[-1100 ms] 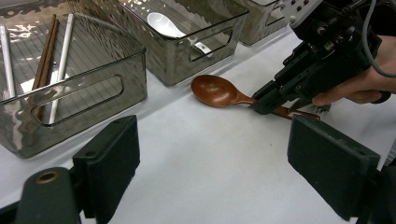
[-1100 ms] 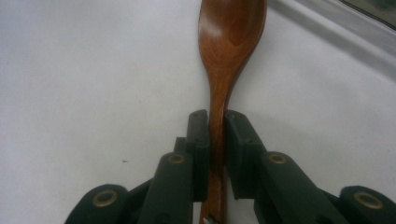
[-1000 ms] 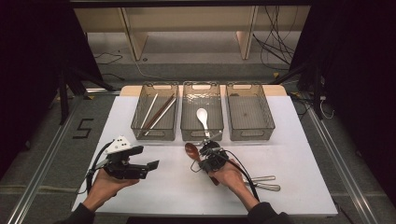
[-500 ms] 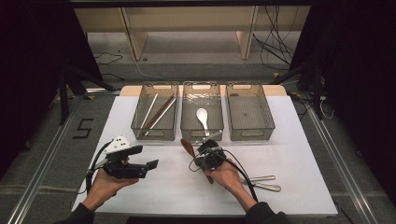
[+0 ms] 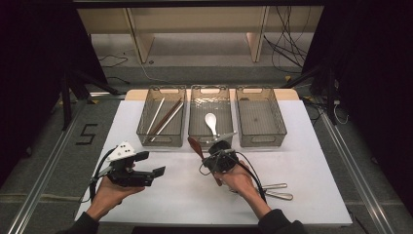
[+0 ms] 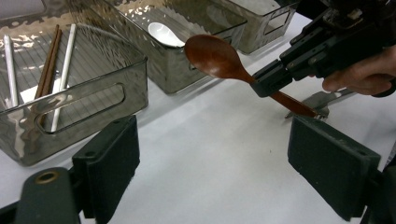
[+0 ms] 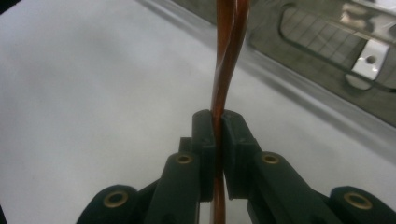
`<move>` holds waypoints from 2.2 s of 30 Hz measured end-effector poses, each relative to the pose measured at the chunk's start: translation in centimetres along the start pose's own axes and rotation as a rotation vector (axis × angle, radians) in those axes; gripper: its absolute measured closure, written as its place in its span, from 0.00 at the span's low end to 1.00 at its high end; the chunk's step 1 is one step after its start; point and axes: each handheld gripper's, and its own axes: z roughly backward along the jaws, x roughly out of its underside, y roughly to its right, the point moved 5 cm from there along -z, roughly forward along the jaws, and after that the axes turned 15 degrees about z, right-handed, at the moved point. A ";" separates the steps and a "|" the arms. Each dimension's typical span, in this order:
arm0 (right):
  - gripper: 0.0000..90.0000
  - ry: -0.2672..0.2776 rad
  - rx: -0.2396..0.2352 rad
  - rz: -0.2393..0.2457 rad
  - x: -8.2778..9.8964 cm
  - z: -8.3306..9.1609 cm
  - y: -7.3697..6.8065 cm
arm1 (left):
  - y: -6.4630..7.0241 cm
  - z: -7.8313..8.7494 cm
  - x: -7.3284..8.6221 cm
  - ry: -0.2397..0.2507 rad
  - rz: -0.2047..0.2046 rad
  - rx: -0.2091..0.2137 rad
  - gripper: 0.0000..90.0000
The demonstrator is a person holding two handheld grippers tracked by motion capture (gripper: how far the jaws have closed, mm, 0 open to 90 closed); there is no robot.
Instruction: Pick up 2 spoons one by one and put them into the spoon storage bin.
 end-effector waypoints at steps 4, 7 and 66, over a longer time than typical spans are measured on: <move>0.95 0.017 0.017 -0.006 -0.3 0.9 0.7 | 0.1 0.0 0.0 0.013 -0.003 0.009 0.18; 0.95 0.024 0.030 -0.006 -0.3 1.4 1.4 | 0.1 0.0 0.0 0.016 -0.002 0.014 0.18; 0.95 0.059 0.173 -0.160 -8.6 2.8 11.4 | 0.5 0.2 -0.2 0.060 -0.018 0.035 0.17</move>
